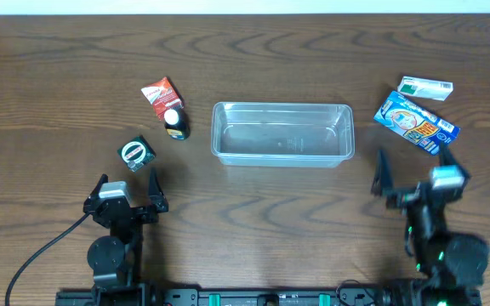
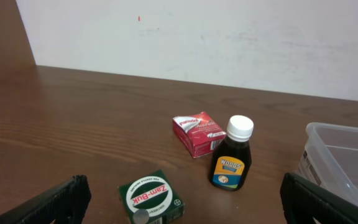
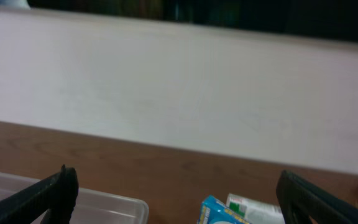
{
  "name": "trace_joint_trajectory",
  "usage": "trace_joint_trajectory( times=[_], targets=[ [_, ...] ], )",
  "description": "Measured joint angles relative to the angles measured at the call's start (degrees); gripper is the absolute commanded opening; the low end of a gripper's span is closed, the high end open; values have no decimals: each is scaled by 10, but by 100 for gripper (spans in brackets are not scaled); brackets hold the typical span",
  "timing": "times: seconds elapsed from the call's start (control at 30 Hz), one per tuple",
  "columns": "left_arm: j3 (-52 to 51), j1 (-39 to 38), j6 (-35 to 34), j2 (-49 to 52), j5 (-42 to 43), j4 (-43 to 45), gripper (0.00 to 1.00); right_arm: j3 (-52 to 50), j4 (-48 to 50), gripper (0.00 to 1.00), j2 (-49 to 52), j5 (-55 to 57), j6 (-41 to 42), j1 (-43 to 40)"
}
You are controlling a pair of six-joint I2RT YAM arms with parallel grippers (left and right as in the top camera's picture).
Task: Pack container
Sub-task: 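Reach right gripper to the blue Sudden Fever box and grasp it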
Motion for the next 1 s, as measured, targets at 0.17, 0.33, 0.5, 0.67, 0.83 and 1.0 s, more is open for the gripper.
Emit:
trace_joint_trajectory(
  times=[0.17,0.33,0.5,0.67,0.83,1.0],
  targets=[
    [0,0,0,0,0,0,98,175,-97,99,234,-14,7,-31],
    [0,0,0,0,0,0,98,368,-185,99,450,-46,9,-71],
    [0,0,0,0,0,0,98,487,-160,99,588,-56,0,-92],
    [0,0,0,0,0,0,98,501,-180,99,646,-58,-61,-100],
    [0,0,0,0,0,0,98,501,-226,99,684,-60,-113,-121],
    [0,0,0,0,0,0,98,502,-280,99,723,-60,-175,-139]
  ],
)
